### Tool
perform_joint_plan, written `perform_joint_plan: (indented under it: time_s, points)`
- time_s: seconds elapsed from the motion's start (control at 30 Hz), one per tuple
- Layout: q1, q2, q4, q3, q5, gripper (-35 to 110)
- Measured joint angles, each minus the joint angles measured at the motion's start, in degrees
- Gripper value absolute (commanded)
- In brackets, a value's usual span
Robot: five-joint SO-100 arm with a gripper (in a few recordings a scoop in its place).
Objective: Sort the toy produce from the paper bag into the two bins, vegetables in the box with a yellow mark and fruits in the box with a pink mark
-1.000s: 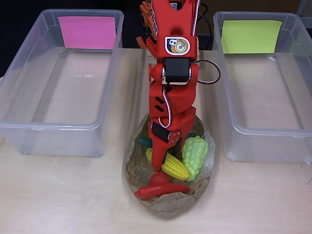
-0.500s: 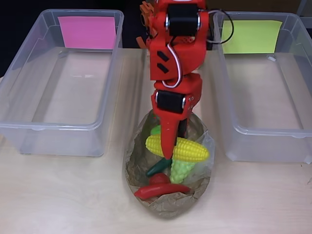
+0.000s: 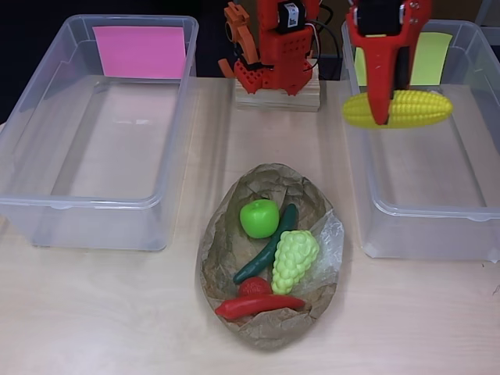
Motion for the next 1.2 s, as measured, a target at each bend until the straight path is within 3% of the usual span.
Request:
perform_joint_plan:
  time_s: [0.2,0.37,0.43,0.53,0.67,0.83,1.03,1.2]
  points:
    - [-20.0,2.2,-0.2,10.4,37.6,8]
    - [-34.5,0.4,-4.7,17.2,69.6,24]
    - [-38.9,-1.1,-6.3,18.5,78.7,29]
    - [-42.3,-4.8,-6.6,18.6,83.9,30]
    - [-41.7,-8.6,-7.2,17.1,82.4,30]
    - [-36.2,-10.1,-3.7,10.6,68.8,30]
    - [-21.8,-9.2,-2.0,2.4,40.4,27]
    - [-10.6,-6.7,-10.8,1.9,9.8,21]
